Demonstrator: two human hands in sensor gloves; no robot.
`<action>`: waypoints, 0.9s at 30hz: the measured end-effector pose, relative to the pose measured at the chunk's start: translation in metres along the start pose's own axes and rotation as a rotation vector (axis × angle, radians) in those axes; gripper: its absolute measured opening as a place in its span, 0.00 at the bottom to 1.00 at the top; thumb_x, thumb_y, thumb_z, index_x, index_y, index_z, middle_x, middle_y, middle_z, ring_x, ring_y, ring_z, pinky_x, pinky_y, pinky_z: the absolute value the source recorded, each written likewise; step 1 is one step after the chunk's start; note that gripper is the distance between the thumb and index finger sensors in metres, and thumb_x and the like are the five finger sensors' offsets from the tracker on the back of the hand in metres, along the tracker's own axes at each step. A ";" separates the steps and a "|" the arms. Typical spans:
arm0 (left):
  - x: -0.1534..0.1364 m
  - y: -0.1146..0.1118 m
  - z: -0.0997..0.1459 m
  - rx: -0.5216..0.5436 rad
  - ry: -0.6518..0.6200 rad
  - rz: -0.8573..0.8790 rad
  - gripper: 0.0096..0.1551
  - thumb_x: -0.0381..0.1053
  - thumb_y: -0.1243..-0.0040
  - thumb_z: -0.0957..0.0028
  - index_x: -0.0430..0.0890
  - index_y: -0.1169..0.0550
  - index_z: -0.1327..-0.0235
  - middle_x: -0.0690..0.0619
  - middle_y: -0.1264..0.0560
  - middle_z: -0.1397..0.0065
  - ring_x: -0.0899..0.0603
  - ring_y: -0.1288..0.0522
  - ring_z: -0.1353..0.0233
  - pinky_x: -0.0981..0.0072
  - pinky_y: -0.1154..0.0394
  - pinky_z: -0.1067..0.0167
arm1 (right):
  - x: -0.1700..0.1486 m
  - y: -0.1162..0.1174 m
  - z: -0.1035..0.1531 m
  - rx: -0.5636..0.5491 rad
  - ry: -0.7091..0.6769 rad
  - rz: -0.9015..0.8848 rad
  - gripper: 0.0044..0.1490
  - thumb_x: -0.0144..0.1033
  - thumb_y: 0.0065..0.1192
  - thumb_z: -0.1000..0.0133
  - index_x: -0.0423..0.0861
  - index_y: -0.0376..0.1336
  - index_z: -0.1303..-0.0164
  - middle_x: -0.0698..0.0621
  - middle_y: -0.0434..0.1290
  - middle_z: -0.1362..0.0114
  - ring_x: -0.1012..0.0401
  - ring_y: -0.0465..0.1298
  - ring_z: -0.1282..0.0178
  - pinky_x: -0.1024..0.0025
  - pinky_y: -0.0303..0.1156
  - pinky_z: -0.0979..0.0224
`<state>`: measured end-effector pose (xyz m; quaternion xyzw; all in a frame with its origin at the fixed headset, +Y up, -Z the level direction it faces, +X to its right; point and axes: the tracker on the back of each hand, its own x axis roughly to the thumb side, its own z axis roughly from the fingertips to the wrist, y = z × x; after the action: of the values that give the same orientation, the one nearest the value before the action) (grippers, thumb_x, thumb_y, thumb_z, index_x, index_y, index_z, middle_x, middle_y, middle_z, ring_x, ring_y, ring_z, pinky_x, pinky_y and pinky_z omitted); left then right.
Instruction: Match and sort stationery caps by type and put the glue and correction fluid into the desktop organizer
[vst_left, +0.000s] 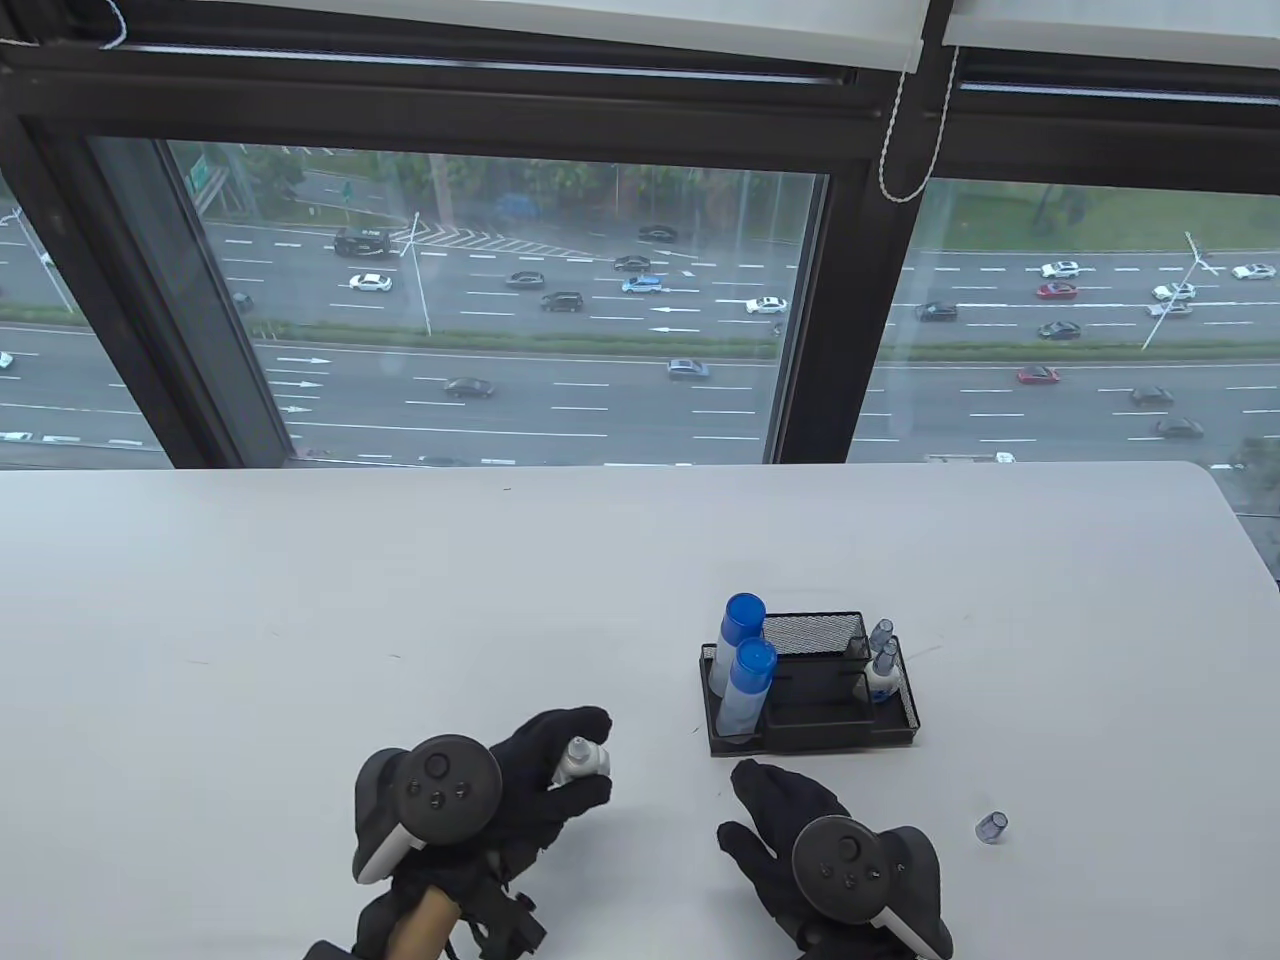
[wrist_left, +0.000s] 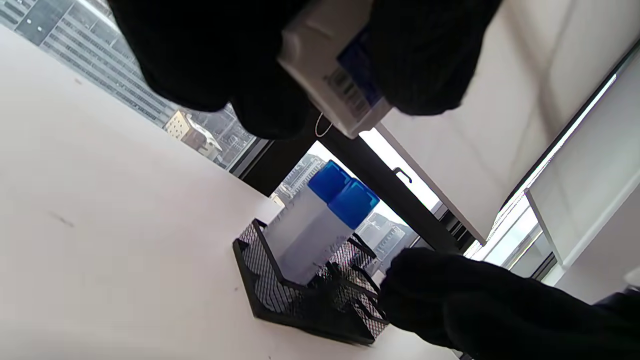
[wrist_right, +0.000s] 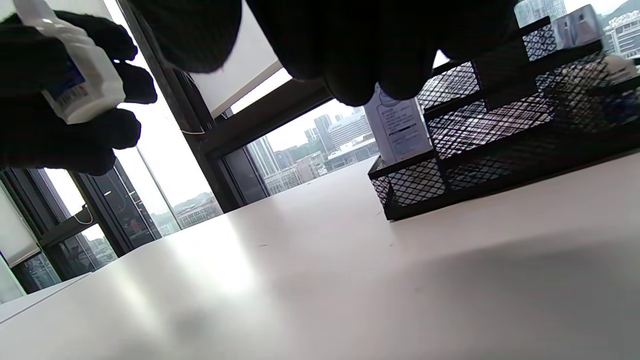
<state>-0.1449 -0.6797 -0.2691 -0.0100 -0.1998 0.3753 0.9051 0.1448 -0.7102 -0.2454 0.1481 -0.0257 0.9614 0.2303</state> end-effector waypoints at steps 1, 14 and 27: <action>-0.003 -0.010 0.002 -0.010 0.007 0.024 0.35 0.60 0.34 0.45 0.57 0.31 0.25 0.51 0.27 0.20 0.46 0.17 0.31 0.46 0.20 0.37 | 0.000 0.000 0.000 0.000 0.002 0.002 0.39 0.50 0.59 0.43 0.46 0.61 0.22 0.41 0.68 0.22 0.43 0.67 0.23 0.41 0.60 0.22; -0.022 -0.051 0.008 -0.092 -0.009 0.004 0.34 0.60 0.34 0.46 0.57 0.30 0.26 0.53 0.24 0.23 0.45 0.17 0.29 0.47 0.20 0.36 | -0.017 -0.033 0.002 -0.065 0.116 0.091 0.40 0.52 0.59 0.43 0.46 0.61 0.22 0.42 0.70 0.23 0.44 0.70 0.24 0.42 0.62 0.23; -0.025 -0.048 0.017 -0.045 -0.004 0.026 0.34 0.61 0.34 0.46 0.58 0.30 0.26 0.53 0.24 0.23 0.46 0.17 0.30 0.47 0.20 0.36 | -0.139 -0.073 0.027 -0.007 0.841 0.073 0.44 0.50 0.58 0.40 0.44 0.53 0.15 0.34 0.56 0.15 0.37 0.64 0.22 0.37 0.58 0.22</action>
<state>-0.1347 -0.7335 -0.2546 -0.0322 -0.2099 0.3825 0.8992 0.3029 -0.7090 -0.2617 -0.2590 0.0622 0.9455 0.1871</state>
